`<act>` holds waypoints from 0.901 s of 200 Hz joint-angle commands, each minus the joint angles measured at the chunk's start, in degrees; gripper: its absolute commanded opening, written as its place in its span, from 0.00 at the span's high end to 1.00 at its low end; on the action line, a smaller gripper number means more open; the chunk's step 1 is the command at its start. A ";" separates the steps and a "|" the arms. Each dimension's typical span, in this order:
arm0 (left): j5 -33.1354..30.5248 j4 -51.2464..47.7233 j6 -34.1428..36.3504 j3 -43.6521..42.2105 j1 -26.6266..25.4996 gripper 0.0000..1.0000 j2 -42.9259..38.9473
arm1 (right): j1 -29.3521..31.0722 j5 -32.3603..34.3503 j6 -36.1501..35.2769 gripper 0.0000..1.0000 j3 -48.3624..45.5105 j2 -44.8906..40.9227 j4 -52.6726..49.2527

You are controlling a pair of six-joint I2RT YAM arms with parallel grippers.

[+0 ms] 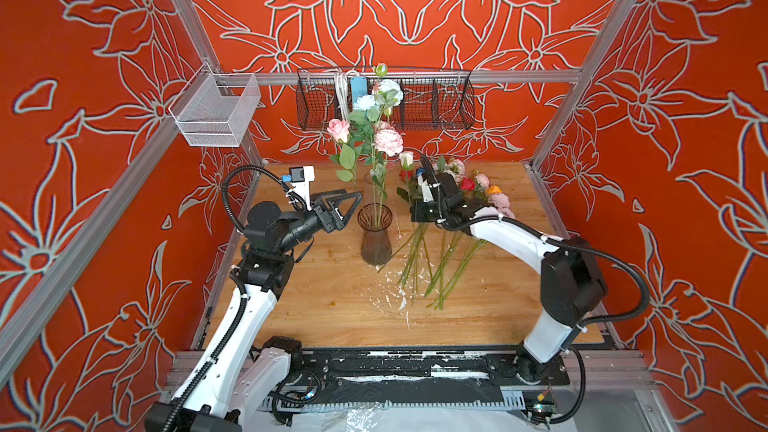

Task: Arrange the flowers into the vase

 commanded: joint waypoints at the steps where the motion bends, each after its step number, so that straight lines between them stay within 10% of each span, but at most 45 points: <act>1: -0.78 -0.24 1.75 1.69 -0.01 0.03 -1.19 | 0.21 3.94 2.07 0.97 -4.73 -7.10 3.95; 49: -9.40 -5.75 6.78 1.72 0.05 0.04 -4.38 | 0.13 10.91 -0.15 0.97 -13.50 -20.38 3.36; 118: -63.09 -14.34 -3.02 -9.67 1.53 0.05 -18.30 | 0.13 22.11 -5.28 0.97 -21.90 -35.26 3.95; 180: -55.05 -20.32 -6.09 -4.33 6.94 0.05 -9.97 | 0.12 23.30 -6.90 0.97 -22.81 -39.70 4.67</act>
